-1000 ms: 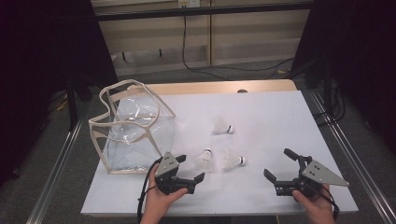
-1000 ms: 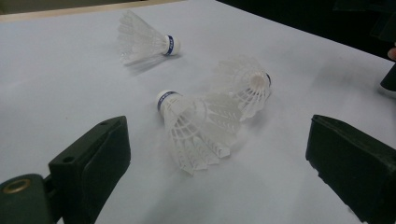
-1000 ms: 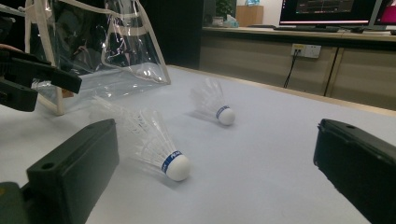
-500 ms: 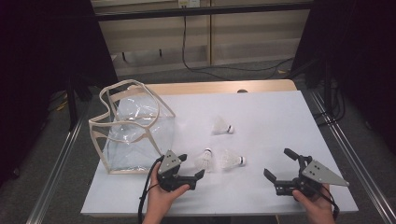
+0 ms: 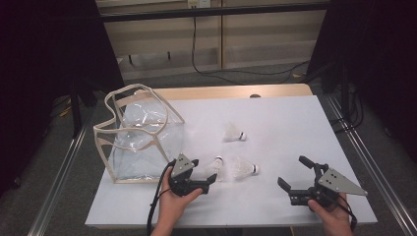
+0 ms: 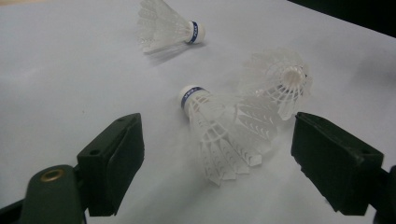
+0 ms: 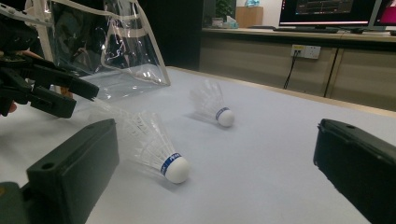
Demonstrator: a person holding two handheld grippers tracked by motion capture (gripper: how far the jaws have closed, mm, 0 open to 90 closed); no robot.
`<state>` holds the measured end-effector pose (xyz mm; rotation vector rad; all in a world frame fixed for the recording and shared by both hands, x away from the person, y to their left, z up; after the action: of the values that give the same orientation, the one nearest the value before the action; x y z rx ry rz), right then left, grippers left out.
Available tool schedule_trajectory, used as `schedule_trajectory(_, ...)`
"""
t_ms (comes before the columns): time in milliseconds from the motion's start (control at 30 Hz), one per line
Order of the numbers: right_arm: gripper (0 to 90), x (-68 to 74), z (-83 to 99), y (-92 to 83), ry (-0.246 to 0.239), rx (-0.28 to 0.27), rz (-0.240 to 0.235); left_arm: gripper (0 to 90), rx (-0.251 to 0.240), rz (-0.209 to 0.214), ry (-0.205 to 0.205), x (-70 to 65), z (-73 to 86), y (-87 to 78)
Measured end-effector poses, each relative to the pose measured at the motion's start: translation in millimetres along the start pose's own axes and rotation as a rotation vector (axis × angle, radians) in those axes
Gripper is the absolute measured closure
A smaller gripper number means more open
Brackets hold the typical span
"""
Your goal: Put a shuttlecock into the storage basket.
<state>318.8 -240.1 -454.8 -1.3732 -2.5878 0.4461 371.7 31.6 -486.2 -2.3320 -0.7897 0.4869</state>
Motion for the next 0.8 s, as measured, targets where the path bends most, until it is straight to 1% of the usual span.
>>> schedule_trajectory(67, 0.0, -0.2, 0.1, 0.3, 0.004, 0.002, -0.002, 17.9, 0.000, 0.001, -0.003, 0.0, -0.5, 1.1)
schedule_trajectory(133, 0.0, -1.0, -0.2, 0.5, 0.003, 0.001, 0.003, 18.3, 0.012, -0.003, 0.003, -0.1, 0.1, 2.4)
schedule_trajectory(167, 0.0, -1.4, -0.5, 0.8, 0.000, -0.001, 0.006, 18.3, 0.011, 0.004, -0.002, -1.0, 0.0, 3.4)
schedule_trajectory(300, 0.0, -1.2, -1.1, 1.6, 0.003, -0.003, 0.003, 19.1, 0.020, 0.000, 0.008, -0.3, -0.2, 5.1)
schedule_trajectory(433, 0.0, -2.2, -1.0, 0.8, 0.004, -0.004, 0.006, 19.5, 0.025, -0.004, 0.000, 0.6, -0.4, 6.1)
schedule_trajectory(533, 0.0, -3.6, -1.5, -0.5, 0.014, -0.008, 0.013, 19.7, 0.030, -0.005, 0.010, 0.5, 0.2, 6.6)
schedule_trajectory(567, 0.0, -3.6, -1.6, -0.6, 0.015, -0.007, 0.014, 20.3, 0.025, -0.004, 0.008, 0.0, -0.3, 6.9)
schedule_trajectory(667, 0.0, -3.2, -1.0, -0.3, 0.006, -0.002, 0.013, 21.4, 0.036, -0.015, 0.014, 1.9, 0.2, 7.3)
schedule_trajectory(700, 0.0, -3.0, -0.5, -0.8, 0.008, 0.001, 0.014, 21.7, 0.037, -0.017, 0.007, 2.1, 0.5, 7.7)
schedule_trajectory(800, 0.0, -3.5, -0.8, -2.3, 0.015, -0.004, 0.020, 25.4, 0.044, -0.022, 0.005, 4.5, 0.0, 9.4)
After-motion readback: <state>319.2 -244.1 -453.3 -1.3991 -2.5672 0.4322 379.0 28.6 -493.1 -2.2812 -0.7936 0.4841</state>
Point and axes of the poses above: each handheld gripper's, and its own axes: y roughly forward along the jaws, z roughly out of its underside, x roughly to its left, the point moved 9 cm from there along y, roughly forward along the jaws, and after that the axes turned 13 degrees about x, right-handed, at the moved point
